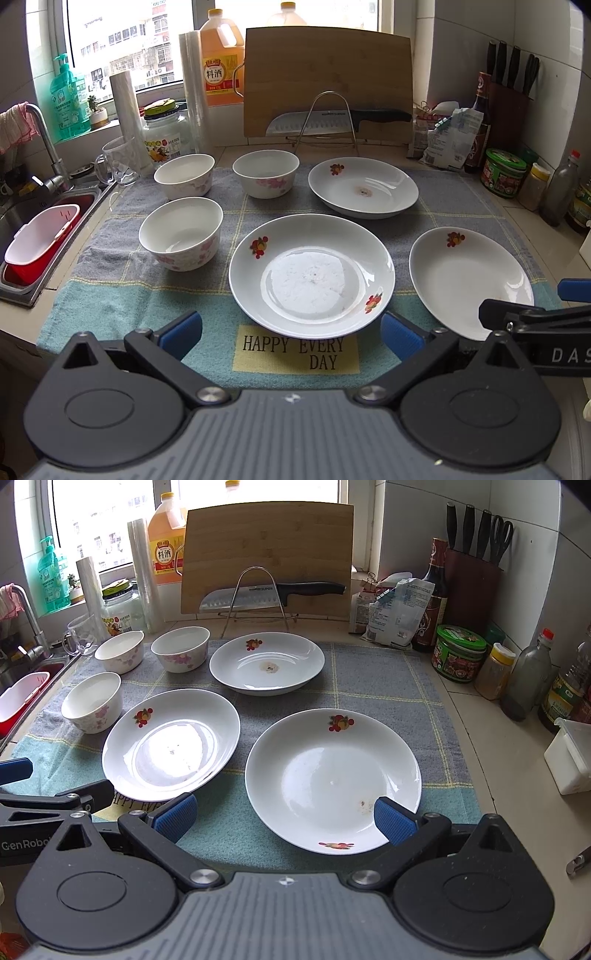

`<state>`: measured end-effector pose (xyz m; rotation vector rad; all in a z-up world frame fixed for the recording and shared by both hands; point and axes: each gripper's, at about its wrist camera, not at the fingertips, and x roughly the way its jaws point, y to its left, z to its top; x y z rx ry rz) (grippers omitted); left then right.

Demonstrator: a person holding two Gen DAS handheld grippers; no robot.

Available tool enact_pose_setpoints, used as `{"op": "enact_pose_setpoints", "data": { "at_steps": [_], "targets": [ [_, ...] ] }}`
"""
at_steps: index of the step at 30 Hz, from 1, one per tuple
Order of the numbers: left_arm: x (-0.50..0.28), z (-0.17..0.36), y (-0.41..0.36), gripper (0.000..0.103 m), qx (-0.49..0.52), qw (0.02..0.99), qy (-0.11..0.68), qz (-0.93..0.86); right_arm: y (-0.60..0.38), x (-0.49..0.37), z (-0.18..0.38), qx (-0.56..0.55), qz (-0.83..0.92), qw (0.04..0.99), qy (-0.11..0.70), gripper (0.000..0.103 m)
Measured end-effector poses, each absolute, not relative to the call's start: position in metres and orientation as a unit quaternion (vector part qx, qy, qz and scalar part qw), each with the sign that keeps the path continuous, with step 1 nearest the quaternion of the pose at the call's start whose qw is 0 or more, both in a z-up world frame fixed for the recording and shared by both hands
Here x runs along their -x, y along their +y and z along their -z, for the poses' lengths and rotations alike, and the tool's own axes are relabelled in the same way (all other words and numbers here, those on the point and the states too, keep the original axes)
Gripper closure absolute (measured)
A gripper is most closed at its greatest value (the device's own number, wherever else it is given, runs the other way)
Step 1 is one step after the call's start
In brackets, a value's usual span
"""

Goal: Organize plates and bowls

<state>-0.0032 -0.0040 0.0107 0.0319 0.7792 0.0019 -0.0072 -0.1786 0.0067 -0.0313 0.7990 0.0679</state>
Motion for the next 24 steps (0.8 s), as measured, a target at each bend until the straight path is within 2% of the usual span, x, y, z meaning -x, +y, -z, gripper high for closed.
{"op": "enact_pose_setpoints", "data": {
  "at_steps": [24],
  "targets": [
    [0.0081, -0.0124, -0.0076, 0.001, -0.018, 0.926, 0.376, -0.008, -0.1844, 0.0107, -0.0061, 0.017, -0.043, 0.923, 0.382, 0.000]
  ]
}}
